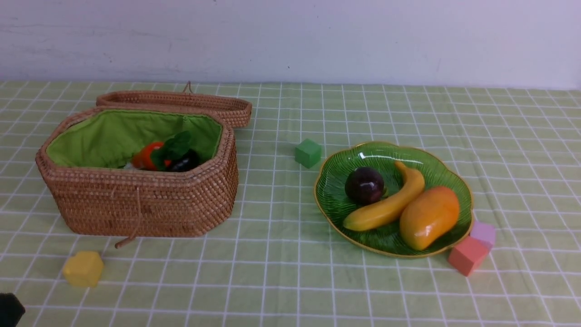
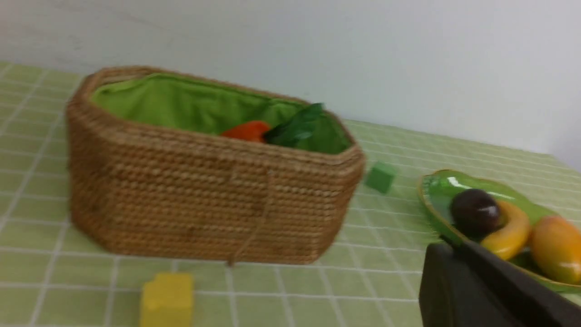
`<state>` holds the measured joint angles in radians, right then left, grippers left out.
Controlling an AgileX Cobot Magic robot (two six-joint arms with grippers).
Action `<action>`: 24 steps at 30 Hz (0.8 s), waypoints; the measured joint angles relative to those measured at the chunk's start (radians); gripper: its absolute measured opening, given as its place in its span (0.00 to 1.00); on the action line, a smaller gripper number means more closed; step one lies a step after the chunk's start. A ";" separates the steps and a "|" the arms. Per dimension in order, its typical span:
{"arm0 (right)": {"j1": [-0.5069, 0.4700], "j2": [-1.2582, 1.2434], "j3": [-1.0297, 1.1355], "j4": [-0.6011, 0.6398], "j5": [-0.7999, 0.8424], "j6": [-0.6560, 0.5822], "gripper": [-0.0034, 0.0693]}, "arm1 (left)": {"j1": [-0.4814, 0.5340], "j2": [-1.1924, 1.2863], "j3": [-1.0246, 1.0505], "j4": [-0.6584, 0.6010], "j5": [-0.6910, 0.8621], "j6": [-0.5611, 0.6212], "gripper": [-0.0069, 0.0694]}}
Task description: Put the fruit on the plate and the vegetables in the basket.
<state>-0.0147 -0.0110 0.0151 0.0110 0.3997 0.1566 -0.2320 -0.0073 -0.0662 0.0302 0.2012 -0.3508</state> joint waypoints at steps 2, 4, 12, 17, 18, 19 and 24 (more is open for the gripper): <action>-0.001 0.000 0.000 0.000 0.000 0.000 0.10 | 0.053 -0.001 0.037 -0.030 -0.014 0.026 0.07; -0.001 0.000 0.000 0.000 -0.001 0.000 0.11 | 0.131 -0.001 0.088 -0.103 0.005 0.060 0.07; -0.001 0.000 0.000 0.000 -0.001 0.000 0.11 | 0.173 -0.001 0.096 -0.125 0.174 0.070 0.07; -0.001 0.000 0.000 0.000 -0.001 0.000 0.12 | 0.173 -0.001 0.096 -0.127 0.169 0.070 0.07; -0.001 0.000 0.000 0.000 -0.001 0.000 0.12 | 0.173 -0.001 0.096 -0.127 0.169 0.070 0.07; -0.001 0.000 0.000 0.000 -0.001 0.000 0.12 | 0.173 -0.001 0.096 -0.127 0.169 0.070 0.07; -0.001 0.000 0.000 0.000 -0.002 0.000 0.13 | 0.173 -0.001 0.096 -0.127 0.169 0.070 0.07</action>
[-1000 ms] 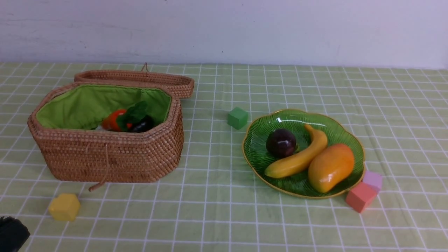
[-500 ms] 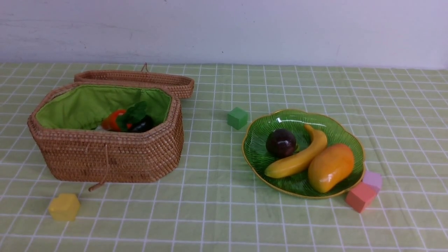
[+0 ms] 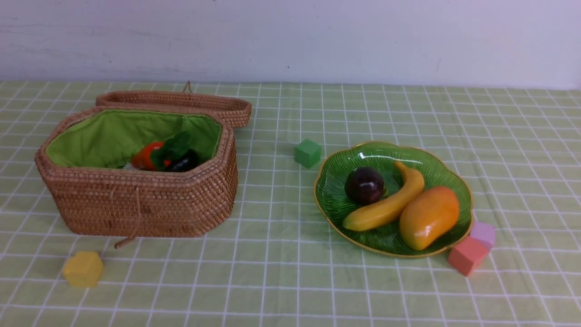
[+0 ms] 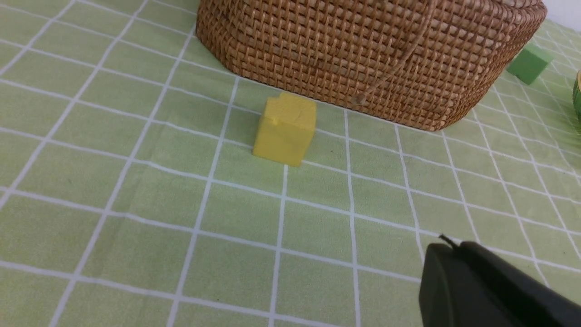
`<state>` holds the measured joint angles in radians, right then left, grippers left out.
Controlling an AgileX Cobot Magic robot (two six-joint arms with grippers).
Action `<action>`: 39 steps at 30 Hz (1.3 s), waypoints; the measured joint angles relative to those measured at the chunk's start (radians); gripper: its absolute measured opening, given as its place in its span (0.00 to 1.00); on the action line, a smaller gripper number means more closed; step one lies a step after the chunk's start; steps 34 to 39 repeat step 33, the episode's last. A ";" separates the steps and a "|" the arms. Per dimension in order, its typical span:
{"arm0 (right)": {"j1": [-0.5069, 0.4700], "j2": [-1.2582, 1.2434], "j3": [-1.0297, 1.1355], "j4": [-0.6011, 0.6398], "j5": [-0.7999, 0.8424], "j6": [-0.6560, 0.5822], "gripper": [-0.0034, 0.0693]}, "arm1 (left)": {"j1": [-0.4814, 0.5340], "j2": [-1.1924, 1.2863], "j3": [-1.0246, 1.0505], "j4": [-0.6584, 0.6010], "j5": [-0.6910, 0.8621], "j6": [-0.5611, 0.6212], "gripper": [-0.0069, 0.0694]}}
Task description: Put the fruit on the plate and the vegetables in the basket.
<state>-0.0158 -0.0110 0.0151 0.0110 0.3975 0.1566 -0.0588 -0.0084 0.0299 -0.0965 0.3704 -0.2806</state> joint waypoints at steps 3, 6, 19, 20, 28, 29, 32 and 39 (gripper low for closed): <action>0.000 0.000 0.000 0.000 0.000 0.000 0.14 | 0.000 0.000 0.000 0.000 0.000 0.000 0.07; 0.000 0.000 0.000 0.000 0.000 0.000 0.14 | 0.000 0.000 0.000 0.000 0.000 0.000 0.07; 0.000 0.000 0.000 0.000 0.000 0.000 0.17 | 0.002 0.000 0.000 0.000 0.000 0.000 0.07; 0.000 0.000 0.000 0.000 0.000 0.000 0.17 | 0.002 0.000 0.000 0.000 0.000 0.000 0.07; 0.000 0.000 0.000 0.000 0.000 0.000 0.19 | 0.002 0.000 0.000 0.000 0.000 0.000 0.08; 0.000 0.000 0.000 0.000 0.000 0.000 0.19 | 0.002 0.000 0.000 0.000 0.000 0.000 0.08; 0.000 0.000 0.000 0.000 0.000 0.000 0.20 | 0.002 0.000 0.000 0.000 0.000 0.000 0.09; 0.000 0.000 0.000 0.000 0.000 0.000 0.20 | 0.002 0.000 0.000 0.000 0.000 0.000 0.09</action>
